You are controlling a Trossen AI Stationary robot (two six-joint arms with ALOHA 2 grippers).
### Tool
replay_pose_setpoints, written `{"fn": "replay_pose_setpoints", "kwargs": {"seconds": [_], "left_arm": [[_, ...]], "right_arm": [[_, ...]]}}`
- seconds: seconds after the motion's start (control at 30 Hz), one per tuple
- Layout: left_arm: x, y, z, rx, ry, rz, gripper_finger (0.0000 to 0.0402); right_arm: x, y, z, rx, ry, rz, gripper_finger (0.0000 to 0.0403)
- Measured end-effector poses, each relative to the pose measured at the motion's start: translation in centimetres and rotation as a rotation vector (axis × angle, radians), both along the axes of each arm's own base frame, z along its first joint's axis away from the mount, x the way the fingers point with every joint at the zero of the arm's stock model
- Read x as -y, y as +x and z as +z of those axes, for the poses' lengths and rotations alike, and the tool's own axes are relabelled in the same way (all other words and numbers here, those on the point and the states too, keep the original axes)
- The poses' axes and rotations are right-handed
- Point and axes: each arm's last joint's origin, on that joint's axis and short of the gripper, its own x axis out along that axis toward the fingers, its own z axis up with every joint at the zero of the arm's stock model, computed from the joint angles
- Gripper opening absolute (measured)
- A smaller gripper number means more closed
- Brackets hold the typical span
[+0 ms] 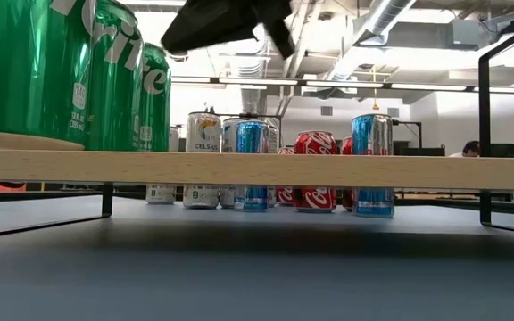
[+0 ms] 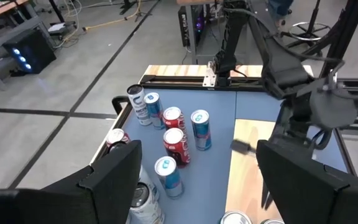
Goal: Place canned beverage on shelf
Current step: Put the bottom left red-white soda can on the shelf
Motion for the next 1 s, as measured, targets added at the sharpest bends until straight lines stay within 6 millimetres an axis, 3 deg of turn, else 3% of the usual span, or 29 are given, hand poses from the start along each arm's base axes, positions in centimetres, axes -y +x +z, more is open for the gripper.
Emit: {"fn": "replay_pose_setpoints", "kwargs": {"seconds": [0.17, 0.3, 0.5, 0.77, 0.87, 1.0], "left_arm": [[0.1, 0.1, -0.2, 0.001, -0.051, 0.004, 0.0304], [0.3, 1.3, -0.6, -0.028, -0.037, 0.022, 0.0304], [-0.3, 3.3, -2.0, -0.138, -0.022, 0.082, 0.0304], [-2.9, 7.1, -3.1, -0.240, 0.001, 0.127, 0.0304], [-4.4, 8.5, -3.3, -0.264, 0.019, 0.143, 0.0304], [-6.6, 10.0, -3.6, -0.287, 0.029, 0.141, 0.0304]], "right_arm": [[0.0, -2.6, 5.1, 0.036, -0.027, -0.036, 0.0000], [1.3, -5.0, 9.5, 0.041, -0.041, -0.040, 0.0009], [3.7, -9.7, 14.8, 0.049, -0.061, -0.032, 0.0086], [6.5, -15.4, 17.9, -0.022, -0.110, -0.049, 0.0227], [7.3, -16.9, 18.4, -0.060, -0.129, -0.048, 0.0251], [8.2, -18.0, 18.2, -0.134, -0.165, -0.057, 0.0254]]}}
